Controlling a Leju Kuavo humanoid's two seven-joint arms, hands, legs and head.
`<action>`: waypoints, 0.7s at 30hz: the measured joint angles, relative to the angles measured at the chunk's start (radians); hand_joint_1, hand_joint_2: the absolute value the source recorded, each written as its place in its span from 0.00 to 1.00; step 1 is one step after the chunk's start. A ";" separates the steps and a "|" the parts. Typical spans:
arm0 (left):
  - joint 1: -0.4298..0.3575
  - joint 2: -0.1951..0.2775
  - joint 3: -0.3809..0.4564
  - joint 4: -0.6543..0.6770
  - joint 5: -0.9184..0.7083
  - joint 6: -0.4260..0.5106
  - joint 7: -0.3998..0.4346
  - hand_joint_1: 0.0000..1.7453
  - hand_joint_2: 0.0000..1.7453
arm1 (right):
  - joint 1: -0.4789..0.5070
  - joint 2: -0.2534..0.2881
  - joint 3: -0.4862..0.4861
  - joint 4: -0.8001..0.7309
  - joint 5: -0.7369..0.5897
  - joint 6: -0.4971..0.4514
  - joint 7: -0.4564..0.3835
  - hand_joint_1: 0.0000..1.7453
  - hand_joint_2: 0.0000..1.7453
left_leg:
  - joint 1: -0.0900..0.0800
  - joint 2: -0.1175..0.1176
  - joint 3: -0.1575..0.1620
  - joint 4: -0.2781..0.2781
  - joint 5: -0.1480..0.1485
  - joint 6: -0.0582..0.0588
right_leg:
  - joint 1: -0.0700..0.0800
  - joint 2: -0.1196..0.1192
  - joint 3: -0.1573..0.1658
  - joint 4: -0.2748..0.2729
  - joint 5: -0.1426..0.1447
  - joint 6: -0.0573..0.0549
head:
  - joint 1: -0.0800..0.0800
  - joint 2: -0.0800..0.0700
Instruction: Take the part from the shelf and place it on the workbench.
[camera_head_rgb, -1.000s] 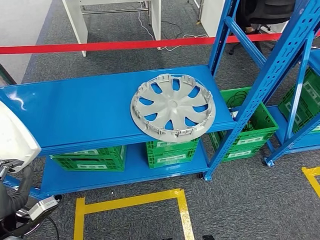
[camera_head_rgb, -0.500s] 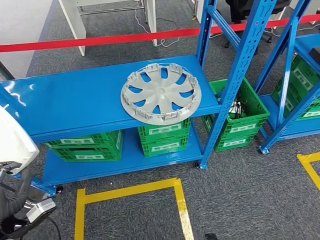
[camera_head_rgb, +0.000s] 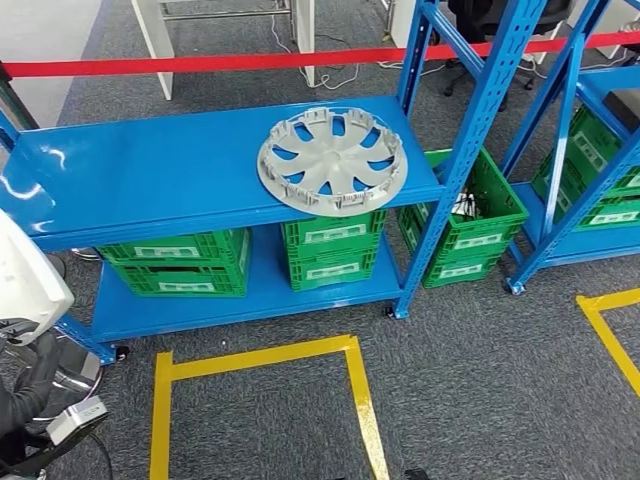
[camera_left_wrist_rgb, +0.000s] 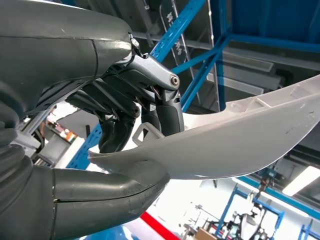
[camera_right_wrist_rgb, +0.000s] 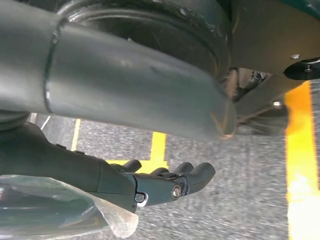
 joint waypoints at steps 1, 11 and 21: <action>0.002 0.000 0.002 0.000 0.005 0.000 -0.004 1.00 1.00 | 0.000 0.000 0.000 0.000 0.000 0.000 0.002 0.00 0.00 | 0.000 0.001 -0.017 0.002 0.012 -0.001 | 0.000 0.000 0.015 0.014 0.020 0.000 | 0.000 0.000; 0.026 -0.010 0.066 -0.001 0.058 0.000 -0.084 1.00 1.00 | -0.007 0.008 0.001 0.001 0.002 -0.002 0.027 0.00 0.00 | 0.000 -0.001 -0.106 0.060 0.027 -0.047 | 0.002 -0.006 0.244 -0.340 0.086 -0.056 | -0.004 0.000; 0.014 -0.029 0.071 0.003 0.069 0.000 -0.090 1.00 1.00 | -0.007 0.011 -0.001 0.001 -0.016 -0.016 0.023 0.00 0.00 | 0.009 -0.008 0.087 0.050 -0.083 -0.053 | 0.005 -0.007 0.089 -0.279 0.182 -0.045 | -0.014 0.000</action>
